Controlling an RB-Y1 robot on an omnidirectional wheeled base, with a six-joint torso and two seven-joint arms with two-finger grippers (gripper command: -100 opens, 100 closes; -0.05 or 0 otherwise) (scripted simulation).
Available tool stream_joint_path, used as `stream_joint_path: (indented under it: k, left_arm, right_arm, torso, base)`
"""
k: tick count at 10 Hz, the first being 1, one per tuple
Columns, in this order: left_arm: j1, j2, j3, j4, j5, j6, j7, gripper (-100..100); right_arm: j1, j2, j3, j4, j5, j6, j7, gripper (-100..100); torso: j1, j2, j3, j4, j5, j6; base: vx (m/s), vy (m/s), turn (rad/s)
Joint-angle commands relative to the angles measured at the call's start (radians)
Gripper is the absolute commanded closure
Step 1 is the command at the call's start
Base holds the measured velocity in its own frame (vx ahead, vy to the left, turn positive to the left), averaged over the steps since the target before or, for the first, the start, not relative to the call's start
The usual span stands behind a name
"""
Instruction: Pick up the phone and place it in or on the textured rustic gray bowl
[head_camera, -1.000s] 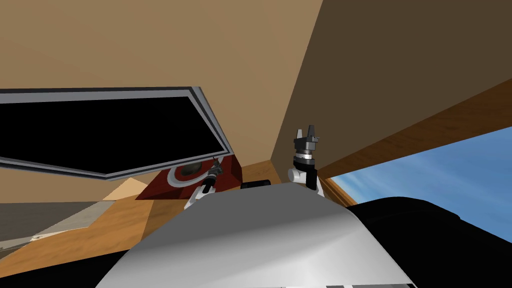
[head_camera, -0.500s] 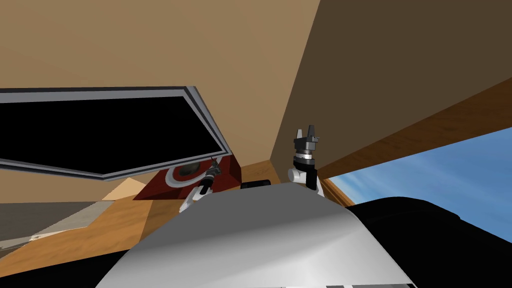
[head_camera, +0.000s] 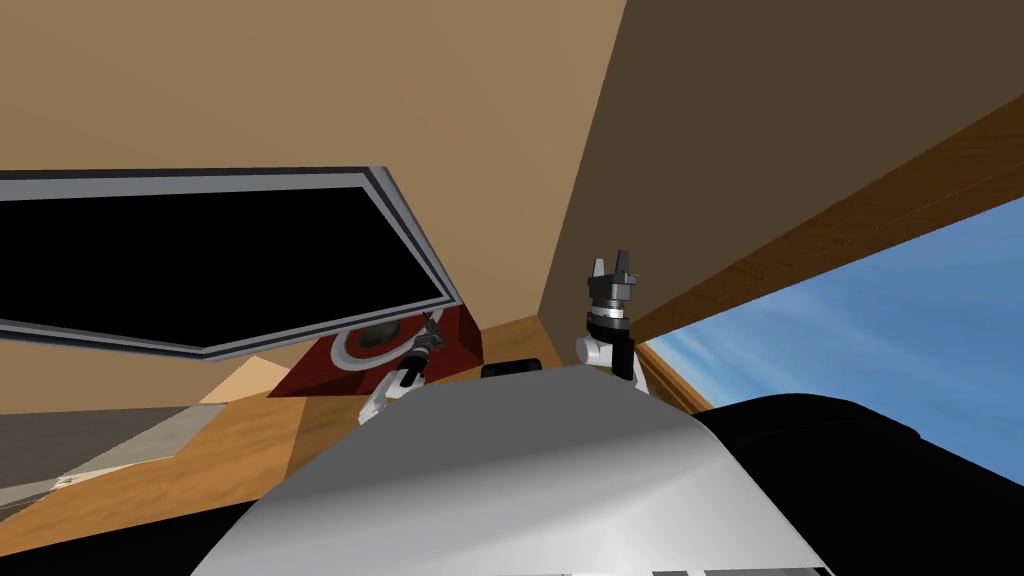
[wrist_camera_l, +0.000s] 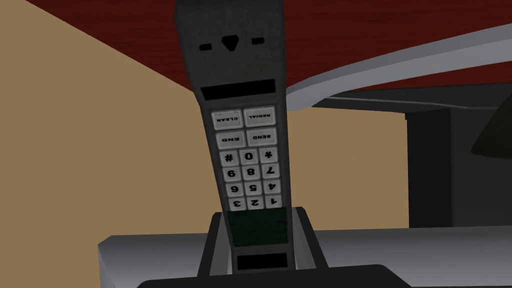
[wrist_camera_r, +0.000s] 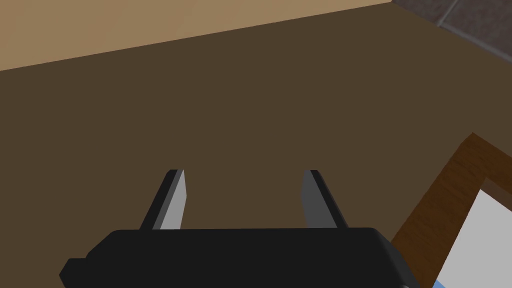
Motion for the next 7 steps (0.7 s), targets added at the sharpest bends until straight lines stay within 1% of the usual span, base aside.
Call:
stream_joint_path:
  k: [1,3,5,6,7]
  left_arm:
    - [-0.002,0.019,-0.017,-0.005,-0.005,0.003,0.004,100]
    - [-0.010,0.061,-0.046,-0.008,-0.012,0.010,0.014,100]
    - [-0.016,0.105,-0.072,-0.013,-0.018,0.018,0.023,100]
    - [-0.017,0.128,-0.083,-0.018,-0.018,0.024,0.029,100]
    - [-0.017,0.140,-0.087,-0.021,-0.016,0.028,0.033,100]
  right_arm:
    - [0.000,0.000,0.000,0.000,0.000,0.000,0.000,0]
    - [0.000,0.000,0.000,0.000,0.000,0.000,0.000,0]
    - [0.000,0.000,0.000,0.000,0.000,0.000,0.000,0]
    - [0.000,0.000,0.000,0.000,0.000,0.000,0.000,0]
    - [0.000,0.000,0.000,0.000,0.000,0.000,0.000,0]
  torso:
    - [0.000,0.000,0.000,0.000,0.000,0.000]
    - [0.002,0.003,0.002,0.001,0.000,0.000]
    - [0.003,0.006,0.003,0.002,-0.001,0.001]
    - [0.006,0.006,0.004,0.002,-0.001,0.001]
    - [0.005,0.004,0.003,0.002,-0.001,0.001]
  base:
    - [-0.184,0.049,-0.063]
    - [-0.241,0.051,-0.097]
    - [-0.246,0.094,-0.116]
    - [-0.208,0.103,-0.117]
    - [-0.136,0.078,-0.063]
